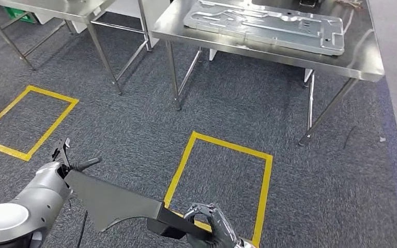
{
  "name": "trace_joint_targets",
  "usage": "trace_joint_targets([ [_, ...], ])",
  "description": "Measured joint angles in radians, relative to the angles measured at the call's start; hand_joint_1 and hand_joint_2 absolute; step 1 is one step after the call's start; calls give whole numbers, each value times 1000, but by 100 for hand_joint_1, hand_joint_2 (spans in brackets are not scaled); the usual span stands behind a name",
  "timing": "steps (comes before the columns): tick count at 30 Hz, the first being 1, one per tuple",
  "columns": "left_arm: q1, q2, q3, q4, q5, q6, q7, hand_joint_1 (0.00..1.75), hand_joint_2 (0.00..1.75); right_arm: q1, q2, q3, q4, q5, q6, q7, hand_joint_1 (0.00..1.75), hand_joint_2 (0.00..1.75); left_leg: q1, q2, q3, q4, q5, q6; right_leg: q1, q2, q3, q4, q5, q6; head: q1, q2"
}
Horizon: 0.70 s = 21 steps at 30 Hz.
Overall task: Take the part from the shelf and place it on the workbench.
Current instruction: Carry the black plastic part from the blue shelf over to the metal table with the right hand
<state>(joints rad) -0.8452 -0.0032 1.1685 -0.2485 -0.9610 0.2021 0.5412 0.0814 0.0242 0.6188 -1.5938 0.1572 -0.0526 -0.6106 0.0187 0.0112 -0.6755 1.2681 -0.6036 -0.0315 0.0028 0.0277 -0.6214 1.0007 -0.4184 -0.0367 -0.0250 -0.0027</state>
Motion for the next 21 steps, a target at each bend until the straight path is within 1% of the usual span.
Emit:
trace_joint_targets([
  [1, 3, 1, 0, 0, 0, 0, 0, 0, 175, 0, 0, 0, 1, 0, 0, 0, 175, 175, 0, -4, -22, 35, -2, -1, 1, 16, 0, 2, -1, -1, 0, 0],
  [2, 5, 1, 0, 0, 0, 0, 0, 0, 175, 1, 0, 0, 1, 0, 0, 0, 175, 175, 0, -6, -25, 28, 18, -1, 1, 32, 1, 4, -2, -1, 0, 0],
  [3, 7, 2, 0, 1, 0, -2, -3, 0, 175, 1, 0, 0, 2, 3, -4, 1, 175, 175, 1, -11, -9, -20, 56, 1, 2, 47, 2, 8, -4, 1, 0, 0],
  [4, 23, 2, -3, 0, 3, -13, -24, 0, 175, 8, 0, -2, -3, 21, -24, 10, 175, 175, 2, -28, 21, -92, 97, 5, 1, 63, 3, 11, -7, 4, 0, 0],
  [5, 59, 1, -14, -9, 15, -38, -77, 0, 175, 28, 2, -12, -20, 59, -67, 25, 175, 175, 2, -56, 52, -162, 124, 12, -1, 78, 3, 15, -11, 8, 0, 0],
  [6, 122, -2, -38, -27, 45, -66, -169, 0, 175, 65, 3, -32, -53, 109, -136, 42, 175, 175, 0, -79, 80, -216, 138, 18, -7, 93, 4, 18, -15, 14, 0, 0],
  [7, 211, -8, -81, -53, 102, -94, -308, 0, 175, 114, 5, -62, -98, 159, -224, 60, 175, 175, -5, -94, 100, -246, 137, 26, -15, 112, 6, 19, -18, 21, 1, 0],
  [8, 309, -16, -142, -84, 182, -113, -486, 0, 175, 165, 6, -98, -146, 195, -312, 71, 175, 175, -11, -92, 112, -255, 131, 32, -22, 133, 6, 19, -19, 29, 0, 0],
  [9, 402, -25, -211, -108, 268, -120, -683, 0, 175, 207, 6, -134, -187, 211, -379, 75, 175, 175, -13, -74, 121, -260, 130, 36, -25, 154, 4, 17, -18, 36, -2, 0],
  [10, 474, -34, -287, -124, 341, -122, -897, 0, 175, 238, 7, -166, -218, 218, -413, 77, 175, 175, -11, -57, 125, -264, 130, 41, -21, 150, 1, 20, -21, 42, -2, 0],
  [11, 520, -42, -357, -131, 388, -122, -1078, 0, 175, 257, 8, -189, -239, 223, -415, 77, 175, 175, -7, -44, 126, -267, 131, 47, -14, 121, -7, 32, -30, 47, -2, 0],
  [12, 541, -49, -419, -133, 409, -120, -1202, 0, 175, 266, 10, -205, -254, 229, -397, 77, 175, 175, -1, -35, 126, -270, 133, 52, -8, 79, -23, 62, -49, 52, -2, 0],
  [13, 548, -52, -475, -133, 417, -118, -1271, 0, 175, 270, 12, -213, -263, 236, -375, 74, 175, 175, 0, -28, 126, -271, 133, 57, -6, 29, -46, 113, -77, 54, -1, 0],
  [14, 552, -53, -520, -132, 419, -115, -1282, 0, 175, 271, 14, -218, -268, 240, -360, 72, 175, 175, 0, -20, 127, -271, 132, 61, -7, -2, -79, 177, -108, 57, 0, 0],
  [15, 556, -53, -560, -131, 419, -114, -1273, 0, 175, 270, 16, -221, -269, 243, -349, 70, 175, 175, -1, -8, 129, -271, 130, 62, -11, -15, -112, 239, -131, 60, -1, 0],
  [16, 558, -53, -595, -131, 418, -116, -1264, 0, 175, 270, 17, -224, -269, 243, -341, 68, 175, 175, -1, 6, 130, -270, 128, 62, -15, -20, -134, 278, -138, 62, -1, 0],
  [17, 559, -54, -627, -131, 420, -121, -1257, 0, 175, 269, 18, -228, -269, 241, -333, 67, 175, 175, -1, 20, 131, -270, 126, 60, -18, -23, -138, 281, -127, 64, -1, 0],
  [18, 557, -55, -658, -131, 421, -127, -1253, 0, 175, 267, 19, -231, -268, 239, -324, 67, 175, 175, 0, 33, 134, -270, 123, 58, -20, -30, -117, 240, -98, 65, -1, 0],
  [19, 553, -56, -684, -131, 423, -134, -1250, 0, 175, 265, 21, -233, -268, 238, -316, 66, 175, 175, 0, 46, 138, -270, 120, 54, -21, -44, -80, 171, -62, 64, -1, 0],
  [20, 548, -58, -708, -131, 424, -139, -1249, 0, 175, 261, 22, -235, -267, 237, -309, 66, 175, 175, -1, 57, 143, -270, 117, 50, -18, -66, -40, 100, -36, 60, -1, 0],
  [21, 543, -59, -729, -131, 424, -142, -1249, 0, 175, 255, 23, -235, -266, 237, -303, 66, 175, 175, -3, 68, 147, -270, 112, 43, -14, -85, -9, 43, -18, 56, -1, 0],
])
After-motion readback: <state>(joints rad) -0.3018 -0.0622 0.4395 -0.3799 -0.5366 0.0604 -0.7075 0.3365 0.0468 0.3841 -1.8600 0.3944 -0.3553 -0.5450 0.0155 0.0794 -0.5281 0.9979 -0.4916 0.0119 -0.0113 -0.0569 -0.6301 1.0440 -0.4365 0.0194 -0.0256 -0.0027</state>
